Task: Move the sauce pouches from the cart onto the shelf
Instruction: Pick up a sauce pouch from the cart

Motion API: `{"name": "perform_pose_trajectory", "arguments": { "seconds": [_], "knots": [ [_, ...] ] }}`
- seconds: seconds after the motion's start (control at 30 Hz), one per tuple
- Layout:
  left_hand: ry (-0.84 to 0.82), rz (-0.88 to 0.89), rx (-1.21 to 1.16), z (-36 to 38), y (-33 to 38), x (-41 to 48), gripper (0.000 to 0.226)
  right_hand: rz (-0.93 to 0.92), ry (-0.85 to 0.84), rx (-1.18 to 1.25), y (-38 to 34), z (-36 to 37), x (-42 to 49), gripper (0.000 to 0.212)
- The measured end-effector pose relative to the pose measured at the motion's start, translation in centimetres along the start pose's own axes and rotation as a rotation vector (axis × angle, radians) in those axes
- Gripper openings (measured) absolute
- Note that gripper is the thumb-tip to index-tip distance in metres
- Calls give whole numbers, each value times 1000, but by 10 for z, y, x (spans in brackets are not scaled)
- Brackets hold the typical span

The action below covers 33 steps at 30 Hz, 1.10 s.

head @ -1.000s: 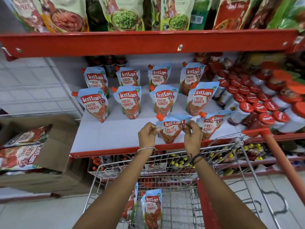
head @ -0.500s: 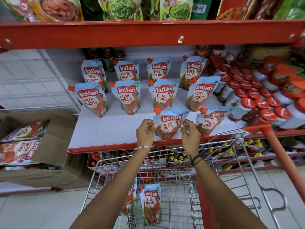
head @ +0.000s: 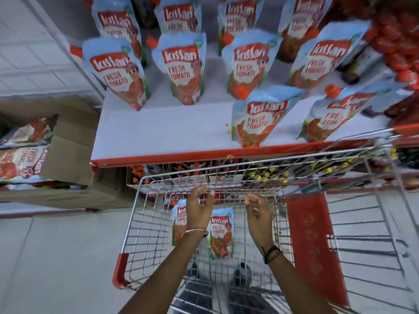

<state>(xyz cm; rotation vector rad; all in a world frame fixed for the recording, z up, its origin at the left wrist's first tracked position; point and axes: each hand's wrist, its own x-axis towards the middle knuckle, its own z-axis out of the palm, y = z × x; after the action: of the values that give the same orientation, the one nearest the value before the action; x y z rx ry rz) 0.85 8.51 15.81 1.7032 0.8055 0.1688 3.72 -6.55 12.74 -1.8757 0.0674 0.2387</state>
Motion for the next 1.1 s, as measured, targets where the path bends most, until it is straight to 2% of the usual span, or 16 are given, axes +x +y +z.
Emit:
{"name": "perform_pose_trajectory", "arguments": {
  "seconds": [0.13,0.23,0.33,0.43,0.5,0.6,0.67,0.77,0.97,1.1],
  "knots": [
    [-74,-334,135,4,-76,6,26,230,-128,-73,65,18,-5,20],
    [-129,-409,262,13,-124,10,33,414,-166,-141,103,31,-5,21],
    [-187,-494,291,23,-162,16,32,612,-156,-101,139,48,-3,18],
    [-275,-528,394,32,-193,21,40,694,-271,-162,165,62,2,33],
    [-244,-520,443,37,-204,24,42,709,-292,-184,175,69,6,30],
    [-213,-529,363,45,-212,28,38,754,-228,-223,186,76,13,30],
    [-236,-529,316,50,-217,29,40,750,-195,-281,193,77,17,30],
    [-283,-523,398,53,-220,30,40,752,-225,-299,199,77,19,32],
    [-302,-547,383,45,-212,27,31,731,-207,-196,193,68,7,19],
    [-258,-532,386,30,-183,14,33,677,-201,-118,159,54,-6,25]
  ]
}}
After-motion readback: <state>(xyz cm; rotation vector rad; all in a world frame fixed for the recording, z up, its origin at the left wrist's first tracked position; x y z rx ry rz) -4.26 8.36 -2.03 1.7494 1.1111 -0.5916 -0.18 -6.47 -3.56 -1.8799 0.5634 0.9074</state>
